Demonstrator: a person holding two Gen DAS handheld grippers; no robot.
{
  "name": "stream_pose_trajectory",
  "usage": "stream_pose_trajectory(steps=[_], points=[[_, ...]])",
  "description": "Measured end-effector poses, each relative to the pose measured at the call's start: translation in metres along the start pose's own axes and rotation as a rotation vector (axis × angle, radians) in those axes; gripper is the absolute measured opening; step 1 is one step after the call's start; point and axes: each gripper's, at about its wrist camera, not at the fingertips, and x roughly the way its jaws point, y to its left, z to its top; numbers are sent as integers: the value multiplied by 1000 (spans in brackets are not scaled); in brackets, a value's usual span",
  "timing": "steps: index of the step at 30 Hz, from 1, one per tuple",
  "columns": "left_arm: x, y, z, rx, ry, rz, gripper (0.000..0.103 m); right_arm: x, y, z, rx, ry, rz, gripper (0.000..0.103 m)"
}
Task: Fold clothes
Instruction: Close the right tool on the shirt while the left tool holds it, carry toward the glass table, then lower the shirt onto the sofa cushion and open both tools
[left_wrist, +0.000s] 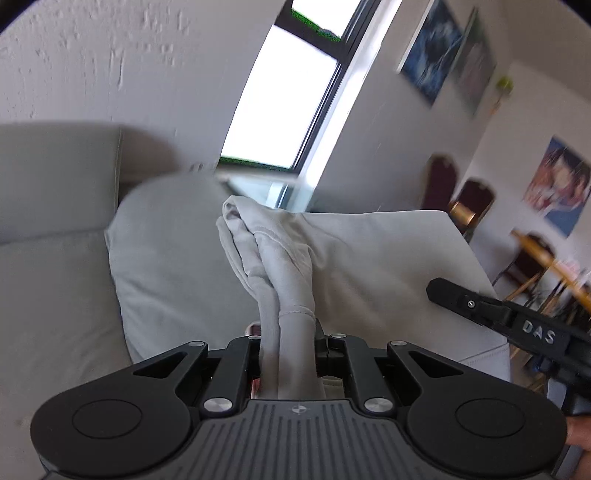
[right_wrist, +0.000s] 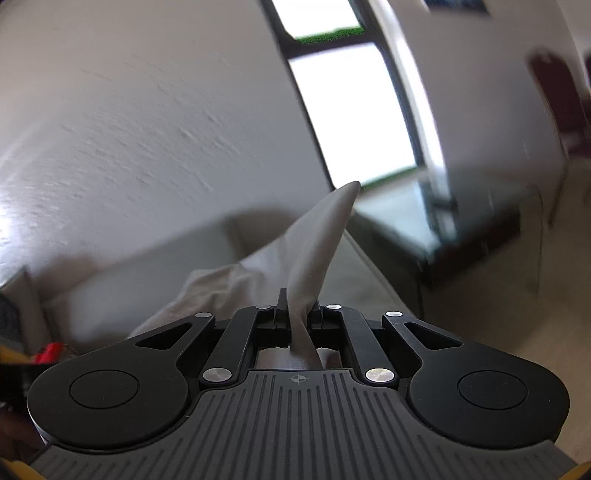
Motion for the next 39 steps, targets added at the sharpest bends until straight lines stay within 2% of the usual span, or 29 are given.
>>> stream_pose_trajectory(steps=[4, 9, 10, 11, 12, 14, 15, 18, 20, 21, 22, 24, 27, 30, 34, 37, 39], points=[[59, 27, -6, -3, 71, 47, 10, 67, -23, -15, -3, 75, -37, 6], [113, 56, 0, -12, 125, 73, 13, 121, -30, -11, 22, 108, -64, 9], [126, 63, 0, -28, 145, 86, 21, 133, -36, -10, 36, 122, -75, 13], [139, 69, 1, -45, 166, 98, 30, 147, -44, -13, 45, 151, -99, 31], [152, 75, 2, -61, 186, 111, 47, 162, -55, -16, 58, 199, -147, 53], [159, 88, -4, -142, 242, 210, 45, 178, -75, -21, 105, 281, -223, 52], [155, 95, -8, -180, 243, 235, 47, 174, -82, -23, 132, 281, -238, 52], [127, 103, -17, -225, 200, 238, 51, 143, -89, -28, 130, 215, -256, 58], [114, 102, -21, -218, 193, 216, 40, 123, -88, -31, 109, 187, -258, 58], [110, 98, -22, -211, 198, 190, 27, 113, -85, -34, 101, 187, -234, 54], [107, 92, -23, -200, 205, 162, 20, 106, -80, -35, 86, 196, -212, 51], [102, 74, -25, -165, 223, 125, 20, 95, -68, -40, 41, 219, -167, 34], [116, 54, -33, -69, 271, 167, 20, 85, -46, -53, -45, 277, -96, 29], [134, 60, -45, -94, 323, 230, 21, 90, -32, -73, -155, 362, -84, 27], [139, 84, -51, -161, 323, 293, 22, 89, -37, -95, -193, 469, -171, 24], [125, 82, -50, -160, 337, 298, 21, 74, -44, -96, -147, 521, -232, 30], [111, 71, -47, -147, 329, 282, 23, 62, -47, -90, -100, 520, -244, 30]])
